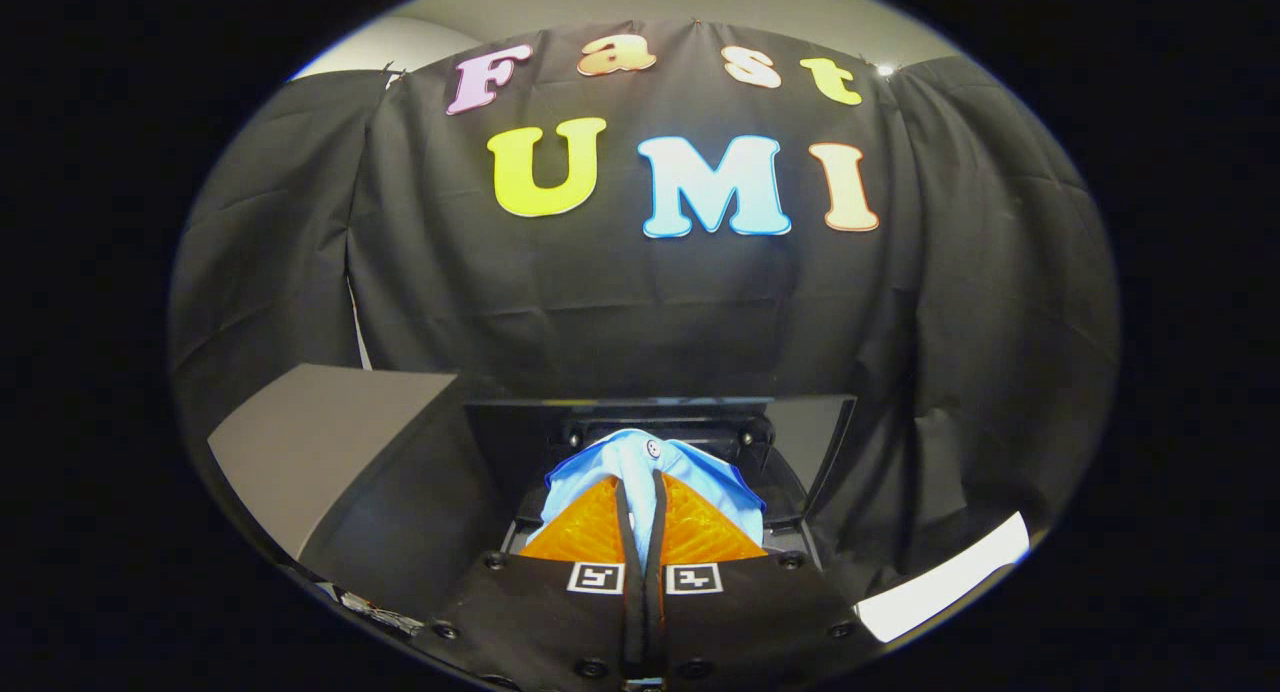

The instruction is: Put the clothes into the washing machine and then close the washing machine lid.

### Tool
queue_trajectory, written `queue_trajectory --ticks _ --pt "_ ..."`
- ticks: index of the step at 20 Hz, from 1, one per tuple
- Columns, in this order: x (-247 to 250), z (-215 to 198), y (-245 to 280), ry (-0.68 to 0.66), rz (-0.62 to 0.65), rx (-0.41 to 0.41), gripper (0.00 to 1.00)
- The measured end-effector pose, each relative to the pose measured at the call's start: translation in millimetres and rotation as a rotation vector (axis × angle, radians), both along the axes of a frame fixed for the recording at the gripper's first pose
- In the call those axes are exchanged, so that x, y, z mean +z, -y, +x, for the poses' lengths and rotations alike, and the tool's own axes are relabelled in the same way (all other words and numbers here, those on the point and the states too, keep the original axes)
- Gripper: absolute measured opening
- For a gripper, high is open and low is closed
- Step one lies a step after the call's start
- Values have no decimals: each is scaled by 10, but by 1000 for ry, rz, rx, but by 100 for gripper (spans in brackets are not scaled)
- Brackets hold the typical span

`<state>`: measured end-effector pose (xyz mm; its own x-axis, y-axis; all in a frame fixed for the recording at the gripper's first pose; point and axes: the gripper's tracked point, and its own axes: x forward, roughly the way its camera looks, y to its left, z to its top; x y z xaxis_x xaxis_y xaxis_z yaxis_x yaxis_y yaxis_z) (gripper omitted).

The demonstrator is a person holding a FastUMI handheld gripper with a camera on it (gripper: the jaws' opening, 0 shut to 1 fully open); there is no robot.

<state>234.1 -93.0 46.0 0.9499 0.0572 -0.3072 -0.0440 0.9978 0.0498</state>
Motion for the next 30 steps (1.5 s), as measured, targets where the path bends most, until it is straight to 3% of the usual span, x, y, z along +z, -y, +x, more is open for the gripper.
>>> queue_trajectory --ticks 16,27,30 --pt "-1183 -41 -88 -142 5 -5 2" --pt "-1606 -136 -82 -229 25 -22 2" --pt "-1675 -162 -101 -248 15 -19 10"
